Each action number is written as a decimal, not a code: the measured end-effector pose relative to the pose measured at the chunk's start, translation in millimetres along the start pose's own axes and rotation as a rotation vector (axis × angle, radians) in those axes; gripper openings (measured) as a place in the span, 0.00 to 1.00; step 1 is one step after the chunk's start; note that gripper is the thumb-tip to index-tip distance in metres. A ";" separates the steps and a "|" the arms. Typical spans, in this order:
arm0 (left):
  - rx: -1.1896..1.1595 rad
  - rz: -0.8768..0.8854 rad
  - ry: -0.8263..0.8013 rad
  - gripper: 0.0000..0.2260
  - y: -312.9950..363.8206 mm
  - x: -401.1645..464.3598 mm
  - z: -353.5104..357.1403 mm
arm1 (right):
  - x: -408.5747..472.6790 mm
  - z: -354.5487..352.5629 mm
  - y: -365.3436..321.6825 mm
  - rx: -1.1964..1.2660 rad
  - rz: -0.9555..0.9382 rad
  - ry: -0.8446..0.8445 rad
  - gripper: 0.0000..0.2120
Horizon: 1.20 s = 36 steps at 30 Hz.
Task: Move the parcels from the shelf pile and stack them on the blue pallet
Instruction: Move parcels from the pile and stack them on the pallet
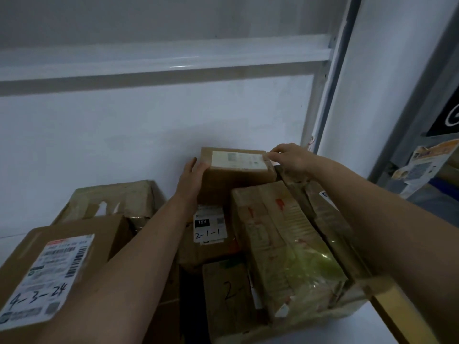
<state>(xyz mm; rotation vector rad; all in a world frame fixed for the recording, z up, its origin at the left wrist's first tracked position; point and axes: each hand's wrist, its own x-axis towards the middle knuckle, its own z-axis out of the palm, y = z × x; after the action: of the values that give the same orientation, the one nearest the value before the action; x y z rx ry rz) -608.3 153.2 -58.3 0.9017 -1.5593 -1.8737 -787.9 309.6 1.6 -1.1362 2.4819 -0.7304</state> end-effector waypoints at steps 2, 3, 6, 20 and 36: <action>0.015 -0.010 -0.028 0.21 -7.0 -1.8 3.2 | -2.1 1.2 3.2 -0.071 0.028 -0.015 0.23; 0.026 -0.020 -0.037 0.19 -8.8 -3.2 4.9 | -3.0 1.1 4.2 -0.077 0.037 -0.018 0.23; 0.098 -0.071 -0.081 0.17 -10.6 -7.3 8.0 | -5.9 1.2 5.6 -0.065 0.040 -0.015 0.23; 0.415 -0.172 -0.045 0.19 -8.7 -3.2 15.1 | -13.1 12.2 1.5 -0.120 0.062 -0.115 0.19; 0.772 -0.023 -0.132 0.28 5.1 -6.2 24.8 | -18.4 13.8 1.5 -0.245 0.092 -0.108 0.18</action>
<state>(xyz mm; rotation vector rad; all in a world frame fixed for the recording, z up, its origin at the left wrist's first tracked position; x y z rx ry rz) -623.7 172.5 -49.7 1.1133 -2.4244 -1.3455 -770.6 320.2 -9.2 -1.0999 2.5629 -0.3365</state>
